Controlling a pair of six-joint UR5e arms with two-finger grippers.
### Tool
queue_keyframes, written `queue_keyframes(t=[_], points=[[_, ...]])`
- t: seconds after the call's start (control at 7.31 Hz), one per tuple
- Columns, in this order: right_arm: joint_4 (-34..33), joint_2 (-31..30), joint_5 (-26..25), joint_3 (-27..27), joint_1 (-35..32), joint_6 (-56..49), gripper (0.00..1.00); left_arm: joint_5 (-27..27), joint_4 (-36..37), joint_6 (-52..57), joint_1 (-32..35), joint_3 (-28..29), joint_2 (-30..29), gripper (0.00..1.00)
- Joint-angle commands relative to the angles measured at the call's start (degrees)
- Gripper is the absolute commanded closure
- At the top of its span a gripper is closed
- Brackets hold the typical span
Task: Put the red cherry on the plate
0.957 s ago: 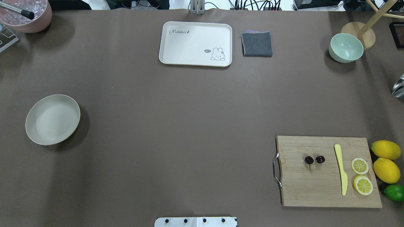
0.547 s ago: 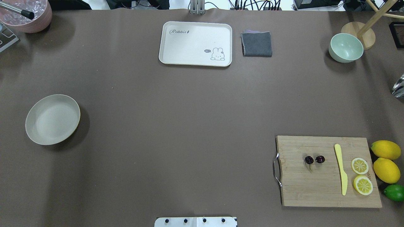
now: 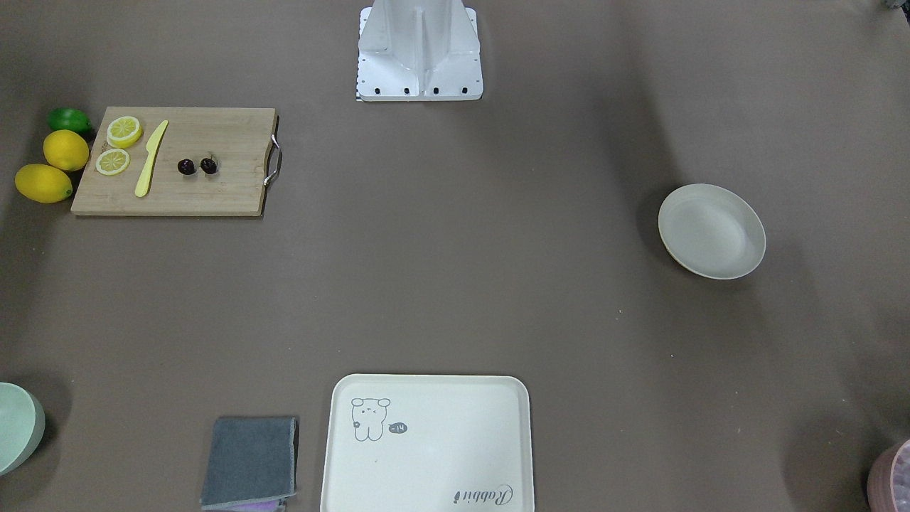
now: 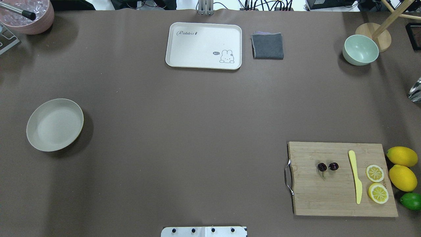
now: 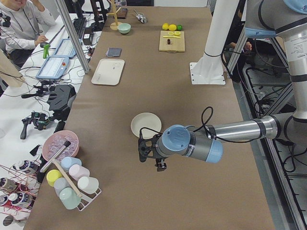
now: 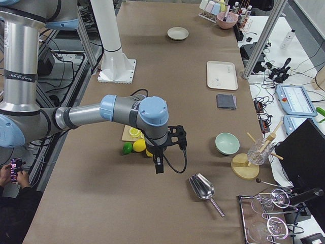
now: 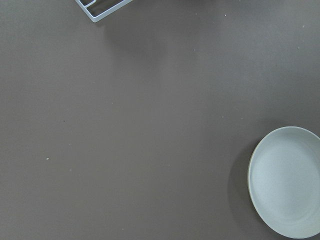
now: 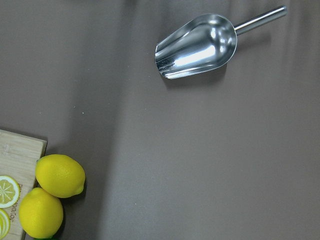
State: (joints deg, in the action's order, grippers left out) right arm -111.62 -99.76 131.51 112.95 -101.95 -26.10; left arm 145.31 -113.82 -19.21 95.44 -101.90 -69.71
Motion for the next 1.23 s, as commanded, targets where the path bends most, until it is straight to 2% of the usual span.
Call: queue_keyframes(t=[0.0,0.27,0.41,0.55,0.68,0.96,1.09], points=[[0.0,0.0,0.1,0.1,0.0,0.0,0.0,-3.9,-0.4,-0.2,-4.4,0.4,0.0,0.16],[0.0,-0.1,0.1,0.3,0.0,0.0,0.0,-10.9,-4.5,-2.7,-12.1,0.1,-0.5,0.02],[-0.1,-0.2,0.0,0.3,0.0,0.0,0.0,-11.4,-8.2,-13.7,-17.3,-0.2,-2.0,0.02],[-0.1,-0.3,0.1,0.3,0.0,0.0,0.0,-15.5,-11.0,-18.2,-22.8,-0.5,-2.7,0.02],[0.0,-0.4,0.1,0.3,0.0,0.0,0.0,-16.4,-11.1,-21.8,-26.5,-0.1,-5.1,0.02],[0.0,-1.1,0.1,0.5,-0.1,0.0,0.0,-17.2,-11.2,-24.7,-29.9,0.0,-8.8,0.02],[0.0,-1.4,0.1,0.7,-0.1,0.0,0.0,-21.6,-11.2,-25.9,-32.8,0.1,-9.0,0.02]])
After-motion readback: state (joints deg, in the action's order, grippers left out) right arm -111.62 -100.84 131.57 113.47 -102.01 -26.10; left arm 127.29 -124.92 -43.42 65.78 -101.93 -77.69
